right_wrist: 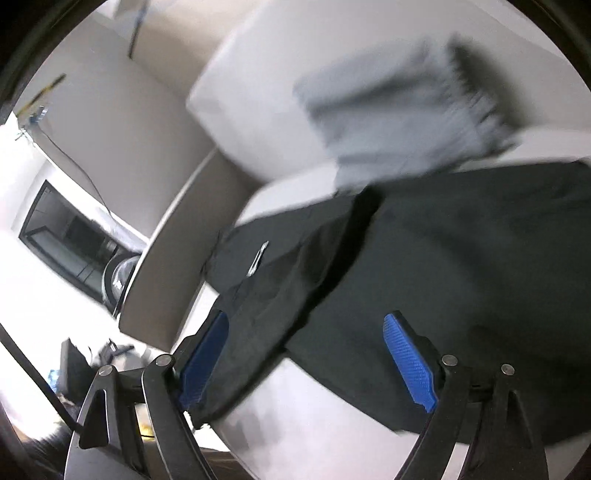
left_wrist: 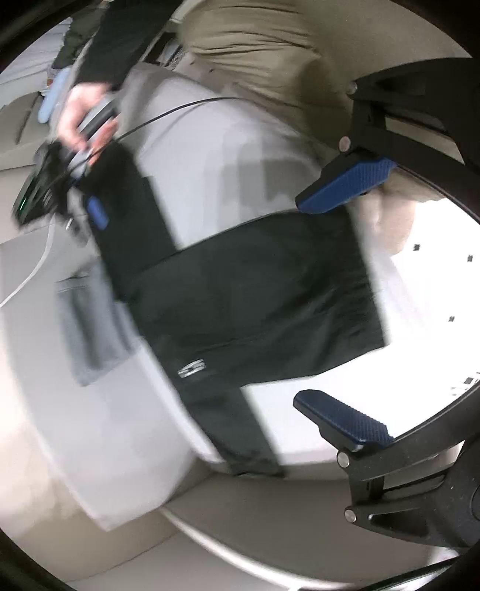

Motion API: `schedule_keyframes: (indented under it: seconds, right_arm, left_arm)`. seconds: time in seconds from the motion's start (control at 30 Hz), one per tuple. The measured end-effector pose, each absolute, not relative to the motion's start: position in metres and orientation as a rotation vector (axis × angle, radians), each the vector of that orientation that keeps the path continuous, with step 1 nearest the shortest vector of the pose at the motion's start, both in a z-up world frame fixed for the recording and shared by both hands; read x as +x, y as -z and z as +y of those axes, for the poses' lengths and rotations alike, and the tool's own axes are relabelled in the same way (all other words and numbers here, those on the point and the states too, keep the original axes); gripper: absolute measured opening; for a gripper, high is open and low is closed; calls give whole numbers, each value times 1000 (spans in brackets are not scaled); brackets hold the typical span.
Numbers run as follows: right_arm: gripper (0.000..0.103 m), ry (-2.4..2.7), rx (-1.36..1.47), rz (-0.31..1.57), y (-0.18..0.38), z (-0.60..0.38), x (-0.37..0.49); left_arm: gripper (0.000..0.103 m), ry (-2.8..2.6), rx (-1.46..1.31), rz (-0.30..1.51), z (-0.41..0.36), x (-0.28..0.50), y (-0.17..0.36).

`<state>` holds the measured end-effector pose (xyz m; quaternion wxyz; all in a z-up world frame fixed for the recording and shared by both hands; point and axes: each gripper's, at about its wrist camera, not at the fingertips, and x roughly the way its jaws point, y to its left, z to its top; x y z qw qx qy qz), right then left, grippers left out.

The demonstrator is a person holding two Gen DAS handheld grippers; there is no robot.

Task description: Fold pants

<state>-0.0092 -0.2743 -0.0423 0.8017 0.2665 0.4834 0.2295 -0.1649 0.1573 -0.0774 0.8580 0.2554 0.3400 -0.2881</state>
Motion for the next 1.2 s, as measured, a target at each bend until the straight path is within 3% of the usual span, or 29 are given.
schedule_keyframes:
  seconds: [0.13, 0.33, 0.47, 0.5, 0.53, 0.63, 0.67, 0.7, 0.73, 1.03, 1.13, 1.2]
  right_arm:
    - [88, -459, 577, 1086, 63, -243, 11]
    - [88, -346, 539, 1154, 85, -238, 20]
    - [88, -326, 616, 1167, 97, -249, 20]
    - [88, -327, 614, 1168, 100, -248, 21]
    - [88, -328, 606, 1171, 101, -248, 20]
    - [88, -335, 597, 1167, 106, -248, 23]
    - [88, -342, 608, 1165, 108, -248, 24]
    - [88, -349, 620, 1162, 109, -252, 25]
    - [88, -358, 635, 1155, 109, -253, 26]
    - [85, -438, 801, 1148, 115, -251, 41]
    - [67, -483, 838, 1155, 120, -239, 49]
    - [41, -481, 849, 1166, 124, -232, 56]
  left_arm:
    - [78, 630, 545, 719, 140, -188, 113]
    - [76, 727, 483, 770, 126, -182, 140]
    - [76, 671, 726, 779, 97, -182, 170]
    - [68, 635, 798, 779, 91, -183, 179]
    - [52, 609, 828, 773, 88, -185, 183]
    - [34, 622, 749, 784, 93, -184, 176]
    - [27, 623, 726, 776, 96, -184, 171]
    - [12, 601, 725, 750, 98, -185, 166]
    - [8, 586, 721, 721, 101, -187, 159]
    - [7, 535, 620, 579, 133, -186, 107]
    - [7, 522, 599, 555, 144, -184, 98]
    - [7, 516, 593, 539, 152, -185, 87]
